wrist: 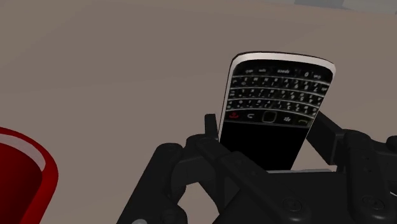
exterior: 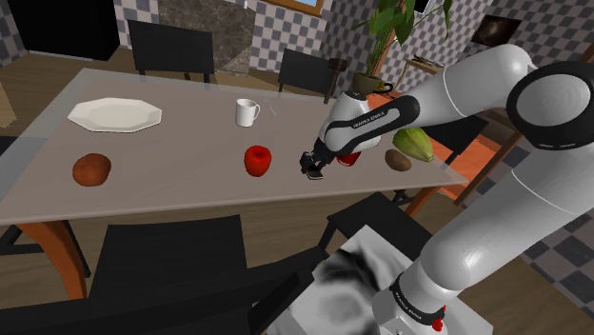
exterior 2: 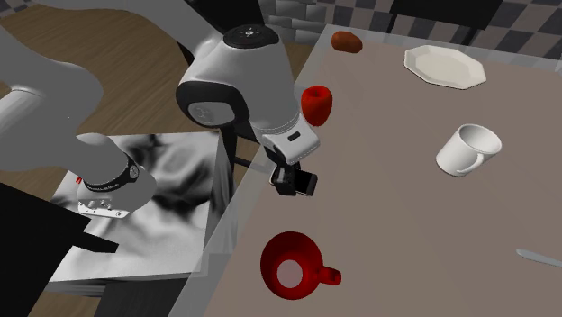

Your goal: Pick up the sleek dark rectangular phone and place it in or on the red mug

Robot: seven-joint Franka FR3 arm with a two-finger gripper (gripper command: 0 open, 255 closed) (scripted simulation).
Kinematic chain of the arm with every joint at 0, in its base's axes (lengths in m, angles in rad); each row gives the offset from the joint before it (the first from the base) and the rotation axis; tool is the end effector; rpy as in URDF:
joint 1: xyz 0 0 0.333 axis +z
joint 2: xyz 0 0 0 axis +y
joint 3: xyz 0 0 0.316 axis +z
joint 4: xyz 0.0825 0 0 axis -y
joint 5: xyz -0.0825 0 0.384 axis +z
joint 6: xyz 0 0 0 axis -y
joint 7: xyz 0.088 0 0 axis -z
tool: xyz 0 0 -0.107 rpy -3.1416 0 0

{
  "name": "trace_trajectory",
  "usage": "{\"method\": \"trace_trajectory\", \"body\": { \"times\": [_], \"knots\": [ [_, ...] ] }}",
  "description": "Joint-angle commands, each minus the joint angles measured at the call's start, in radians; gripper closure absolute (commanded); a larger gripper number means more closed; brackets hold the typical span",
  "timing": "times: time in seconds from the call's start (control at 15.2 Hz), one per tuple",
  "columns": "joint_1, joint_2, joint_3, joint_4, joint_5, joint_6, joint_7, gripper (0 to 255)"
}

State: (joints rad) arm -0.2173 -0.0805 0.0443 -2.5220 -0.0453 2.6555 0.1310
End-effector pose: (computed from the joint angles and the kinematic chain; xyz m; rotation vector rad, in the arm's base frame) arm 0.4691 -0.0808 0.3282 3.0633 -0.4098 0.3307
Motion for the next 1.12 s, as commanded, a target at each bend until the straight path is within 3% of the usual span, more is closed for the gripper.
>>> {"method": "trace_trajectory", "body": {
  "times": [0.0, 1.06],
  "knots": [
    [0.0, 0.003, 0.0, 0.001, 0.0, 0.0, 0.0, 255],
    [0.005, -0.145, -0.003, 0.09, 0.021, -0.236, -0.02, 255]
  ]
}}
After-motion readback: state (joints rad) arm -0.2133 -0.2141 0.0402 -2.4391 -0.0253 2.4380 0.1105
